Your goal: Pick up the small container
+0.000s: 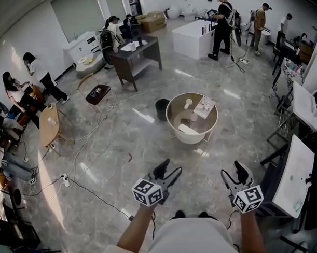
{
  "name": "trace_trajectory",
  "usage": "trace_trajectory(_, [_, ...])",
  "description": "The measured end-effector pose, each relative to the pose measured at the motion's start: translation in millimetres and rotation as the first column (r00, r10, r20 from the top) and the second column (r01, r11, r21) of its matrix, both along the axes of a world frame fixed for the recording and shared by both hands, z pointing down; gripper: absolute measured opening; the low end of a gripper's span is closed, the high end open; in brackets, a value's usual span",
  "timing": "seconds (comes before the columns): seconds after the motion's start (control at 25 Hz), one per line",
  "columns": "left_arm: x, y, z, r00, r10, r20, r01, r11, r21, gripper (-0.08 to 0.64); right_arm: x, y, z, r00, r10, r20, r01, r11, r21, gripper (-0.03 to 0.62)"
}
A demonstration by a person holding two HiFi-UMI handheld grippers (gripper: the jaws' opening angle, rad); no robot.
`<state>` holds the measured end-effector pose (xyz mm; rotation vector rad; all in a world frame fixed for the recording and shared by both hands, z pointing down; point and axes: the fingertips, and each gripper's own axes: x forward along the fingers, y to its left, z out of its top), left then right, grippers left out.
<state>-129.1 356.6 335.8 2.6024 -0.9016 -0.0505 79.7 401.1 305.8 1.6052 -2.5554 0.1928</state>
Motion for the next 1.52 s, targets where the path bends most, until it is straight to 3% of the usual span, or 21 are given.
trace_trajectory(0.76, [-12.9, -11.8, 9.5, 1.0, 0.024, -0.004, -0.024, 0.999, -0.024, 0.311, -15.7, -9.6, 10.8, 1.0, 0.011, -0.01, -0.011, 0.999, -0.03, 0.287])
trace_trajectory(1.24, [13.5, -91.1, 23.4, 1.0, -0.007, 0.025, 0.008, 0.999, -0.038, 0.314, 4.8, -100.0, 27.8, 0.999, -0.037, -0.022, 0.036, 0.998, -0.046, 0.285])
trace_trajectory(1.52, [49.1, -151.2, 27.2, 0.999, -0.01, 0.047, 0.012, 0.999, -0.047, 0.314, 38.7, -165.6, 33.5, 0.998, -0.057, -0.022, 0.055, 0.996, -0.066, 0.285])
